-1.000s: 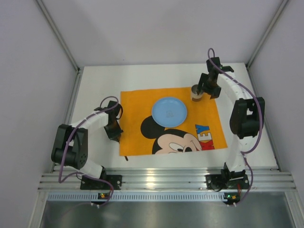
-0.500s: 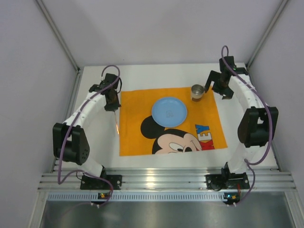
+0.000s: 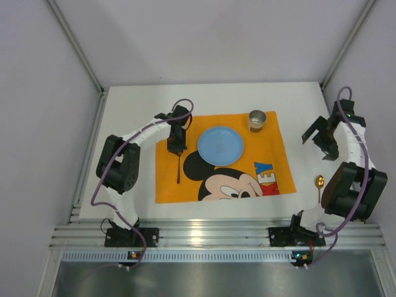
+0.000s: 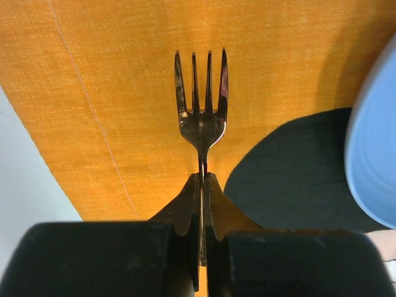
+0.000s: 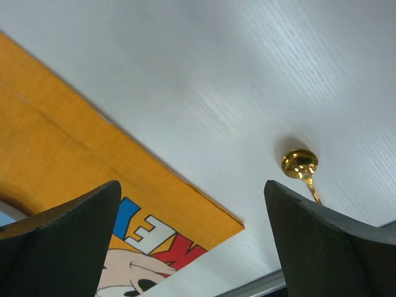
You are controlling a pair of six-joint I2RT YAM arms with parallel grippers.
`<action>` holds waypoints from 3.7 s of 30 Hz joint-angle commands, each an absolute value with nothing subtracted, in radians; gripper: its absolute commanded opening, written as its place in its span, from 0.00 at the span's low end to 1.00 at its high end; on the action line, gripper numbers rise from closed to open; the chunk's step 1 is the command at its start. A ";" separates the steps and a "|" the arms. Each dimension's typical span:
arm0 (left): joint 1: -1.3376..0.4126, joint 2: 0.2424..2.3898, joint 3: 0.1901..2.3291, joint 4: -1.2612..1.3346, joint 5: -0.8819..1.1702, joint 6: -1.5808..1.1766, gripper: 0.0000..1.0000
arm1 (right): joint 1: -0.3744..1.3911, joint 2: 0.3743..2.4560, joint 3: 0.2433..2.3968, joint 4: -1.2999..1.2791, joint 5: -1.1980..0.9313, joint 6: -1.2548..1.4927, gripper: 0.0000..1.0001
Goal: Set the dinner table for one person
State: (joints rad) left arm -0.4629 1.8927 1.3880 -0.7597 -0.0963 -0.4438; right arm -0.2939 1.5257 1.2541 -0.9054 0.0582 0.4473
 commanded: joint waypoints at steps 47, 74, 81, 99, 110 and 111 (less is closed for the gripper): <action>-0.186 1.706 1.137 -0.615 -0.078 -0.525 0.97 | -0.543 1.753 1.026 -0.776 0.170 0.449 0.00; -0.186 1.796 1.508 -0.742 -0.046 -0.549 0.99 | 0.302 1.658 1.430 -0.870 0.052 0.428 0.00; -0.186 1.735 1.476 -0.772 -0.104 -0.535 0.99 | 0.347 1.825 1.473 -0.836 0.090 0.354 0.00; -0.183 1.631 1.411 -0.787 -0.179 -0.499 0.99 | 0.348 1.800 1.471 -0.834 0.195 0.325 0.73; -0.141 1.234 0.799 0.052 -0.299 0.045 0.99 | 0.348 1.278 1.353 -0.578 0.063 0.230 0.99; -0.132 1.197 0.705 0.158 -0.276 0.081 0.99 | 0.348 1.237 1.313 -0.542 0.052 0.224 1.00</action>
State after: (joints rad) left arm -0.1555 1.3193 0.9489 -0.3172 -0.2825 -0.1959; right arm 0.3485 1.3651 1.3823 -0.7090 0.1028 0.2749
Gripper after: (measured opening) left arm 0.987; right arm 0.977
